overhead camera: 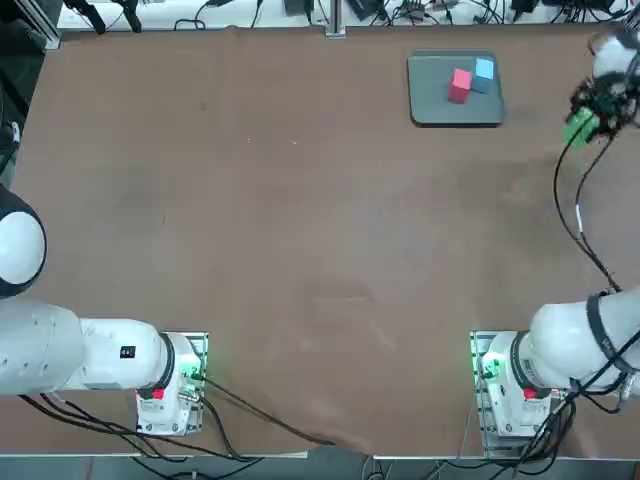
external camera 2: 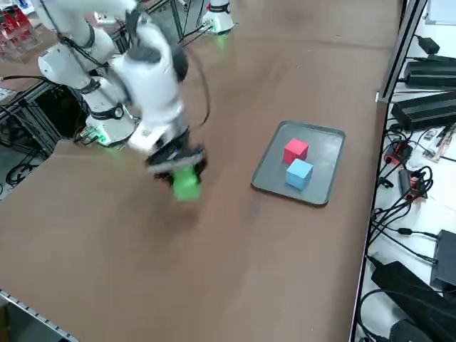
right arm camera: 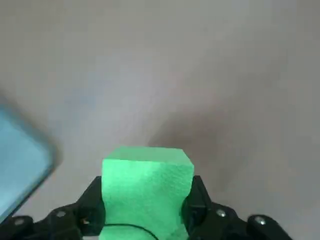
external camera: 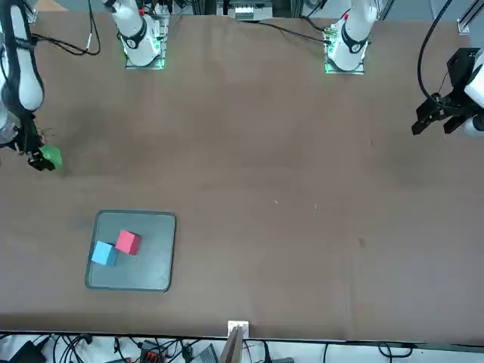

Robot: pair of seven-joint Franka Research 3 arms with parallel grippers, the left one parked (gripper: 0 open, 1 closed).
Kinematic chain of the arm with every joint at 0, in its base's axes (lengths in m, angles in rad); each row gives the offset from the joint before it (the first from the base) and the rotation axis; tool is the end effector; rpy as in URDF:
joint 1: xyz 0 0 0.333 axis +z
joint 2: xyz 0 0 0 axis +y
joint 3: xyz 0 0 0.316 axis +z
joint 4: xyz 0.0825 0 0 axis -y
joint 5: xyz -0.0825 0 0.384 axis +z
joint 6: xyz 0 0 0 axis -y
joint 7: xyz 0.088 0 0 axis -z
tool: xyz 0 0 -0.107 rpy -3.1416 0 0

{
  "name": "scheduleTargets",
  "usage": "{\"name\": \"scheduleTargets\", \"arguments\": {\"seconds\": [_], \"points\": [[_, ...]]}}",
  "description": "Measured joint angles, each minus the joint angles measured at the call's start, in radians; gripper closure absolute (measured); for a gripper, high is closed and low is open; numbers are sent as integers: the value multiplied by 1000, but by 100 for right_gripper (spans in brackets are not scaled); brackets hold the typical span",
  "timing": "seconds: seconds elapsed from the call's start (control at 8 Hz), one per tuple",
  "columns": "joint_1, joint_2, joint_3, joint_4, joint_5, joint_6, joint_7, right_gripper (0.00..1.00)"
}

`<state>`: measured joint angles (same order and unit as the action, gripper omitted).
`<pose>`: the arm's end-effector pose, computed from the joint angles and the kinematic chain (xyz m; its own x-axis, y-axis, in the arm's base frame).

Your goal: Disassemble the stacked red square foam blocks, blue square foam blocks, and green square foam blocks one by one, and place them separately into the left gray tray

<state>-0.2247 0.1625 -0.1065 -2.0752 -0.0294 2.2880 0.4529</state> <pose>0.5473 -0.1876 0.3569 0.7213 -0.6898 0.0632 -0.6917 -0.7220 0.0141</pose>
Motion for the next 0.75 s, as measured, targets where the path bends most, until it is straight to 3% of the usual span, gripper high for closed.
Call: {"name": "scheduleTargets", "arguments": {"seconds": [0.25, 0.38, 0.5, 0.75], "points": [[97, 52, 128, 149, 2, -48, -14, 24], [155, 111, 172, 223, 2, -49, -10, 24], [220, 188, 190, 293, 2, -46, -9, 24], [329, 359, 193, 467, -10, -35, -10, 24]]}}
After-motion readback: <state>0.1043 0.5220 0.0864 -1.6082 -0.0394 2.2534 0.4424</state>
